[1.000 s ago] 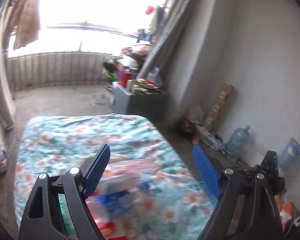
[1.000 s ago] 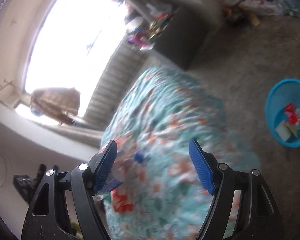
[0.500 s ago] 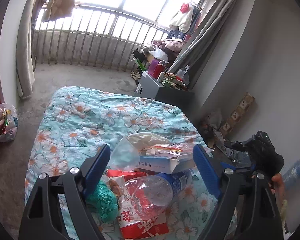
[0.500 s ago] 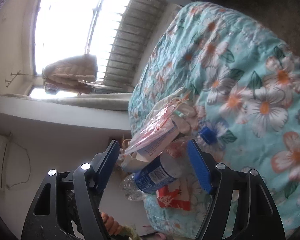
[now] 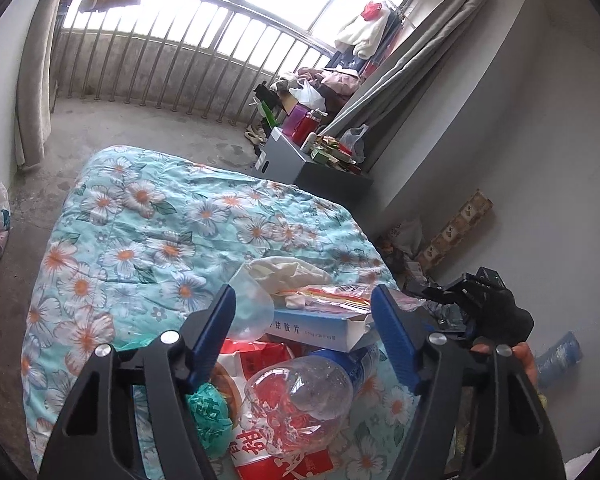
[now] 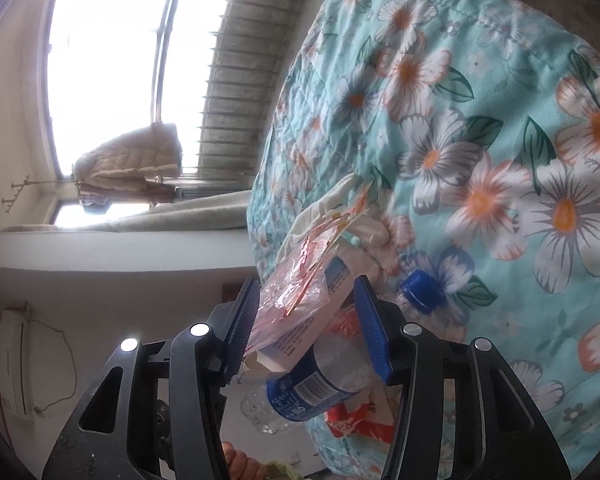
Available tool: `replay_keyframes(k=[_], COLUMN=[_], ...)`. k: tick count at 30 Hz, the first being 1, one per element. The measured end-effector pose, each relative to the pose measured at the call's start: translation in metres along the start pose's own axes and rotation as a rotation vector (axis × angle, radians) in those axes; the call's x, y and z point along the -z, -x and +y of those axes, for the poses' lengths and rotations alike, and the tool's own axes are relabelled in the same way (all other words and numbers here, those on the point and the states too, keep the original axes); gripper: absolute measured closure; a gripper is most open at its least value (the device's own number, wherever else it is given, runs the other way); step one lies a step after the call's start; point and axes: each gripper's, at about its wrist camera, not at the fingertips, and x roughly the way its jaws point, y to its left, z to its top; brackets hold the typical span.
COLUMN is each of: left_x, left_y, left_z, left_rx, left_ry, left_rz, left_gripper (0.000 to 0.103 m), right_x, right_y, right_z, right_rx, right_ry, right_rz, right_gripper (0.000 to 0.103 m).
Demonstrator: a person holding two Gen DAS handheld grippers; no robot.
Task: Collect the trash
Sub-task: 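Grasp the clear plastic bag with the right tool and lift it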
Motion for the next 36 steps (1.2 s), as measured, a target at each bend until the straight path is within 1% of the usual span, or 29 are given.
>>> replay_keyframes(k=[1, 3, 6, 8, 10, 11, 13, 15, 19, 22, 26, 30, 33, 36], left_x=[0.0, 0.001, 0.002, 0.002, 0.002, 0.002, 0.001, 0.001, 0.003, 0.006, 0.015, 0.028, 0.042, 0.06], left_y=[-0.002, -0.006, -0.01, -0.01, -0.009, -0.007, -0.004, 0.0, 0.011, 0.017, 0.022, 0.018, 0.01, -0.002], left_z=[-0.001, -0.003, -0.006, -0.008, -0.01, -0.011, -0.012, -0.015, -0.024, -0.034, -0.055, -0.076, -0.09, -0.103], left_rx=[0.007, 0.028, 0.058, 0.072, 0.089, 0.096, 0.11, 0.123, 0.146, 0.175, 0.232, 0.283, 0.322, 0.34], left_ry=[0.002, 0.008, 0.013, 0.014, 0.015, 0.016, 0.018, 0.017, -0.006, -0.032, -0.086, -0.131, -0.168, -0.192], left_rz=[0.003, 0.011, 0.016, 0.017, 0.014, 0.011, 0.005, 0.0, -0.015, -0.015, 0.003, 0.049, 0.093, 0.151], left_gripper=[0.038, 0.04, 0.043, 0.045, 0.047, 0.048, 0.049, 0.049, 0.05, 0.05, 0.05, 0.05, 0.05, 0.05], right_x=[-0.001, -0.004, -0.005, -0.005, -0.005, -0.005, -0.003, 0.0, 0.01, 0.026, 0.056, 0.084, 0.102, 0.112], right_y=[0.002, 0.0, -0.002, -0.005, -0.002, 0.0, 0.01, 0.026, 0.072, 0.105, 0.135, 0.163, 0.174, 0.175], right_z=[-0.002, -0.007, -0.01, -0.012, -0.016, -0.017, -0.016, -0.014, -0.018, -0.027, -0.055, -0.103, -0.142, -0.17], right_rx=[-0.018, -0.046, -0.078, -0.108, -0.16, -0.189, -0.254, -0.297, -0.367, -0.407, -0.406, -0.406, -0.306, -0.231], right_ry=[-0.008, -0.034, -0.051, -0.063, -0.075, -0.076, -0.074, -0.054, -0.015, 0.019, 0.034, -0.045, -0.132, -0.197], right_rz=[0.007, 0.031, 0.073, 0.087, 0.087, 0.084, 0.079, 0.06, 0.018, 0.016, 0.017, -0.02, -0.048, -0.073], right_gripper=[0.061, 0.064, 0.073, 0.089, 0.093, 0.097, 0.099, 0.1, 0.1, 0.1, 0.1, 0.099, 0.099, 0.098])
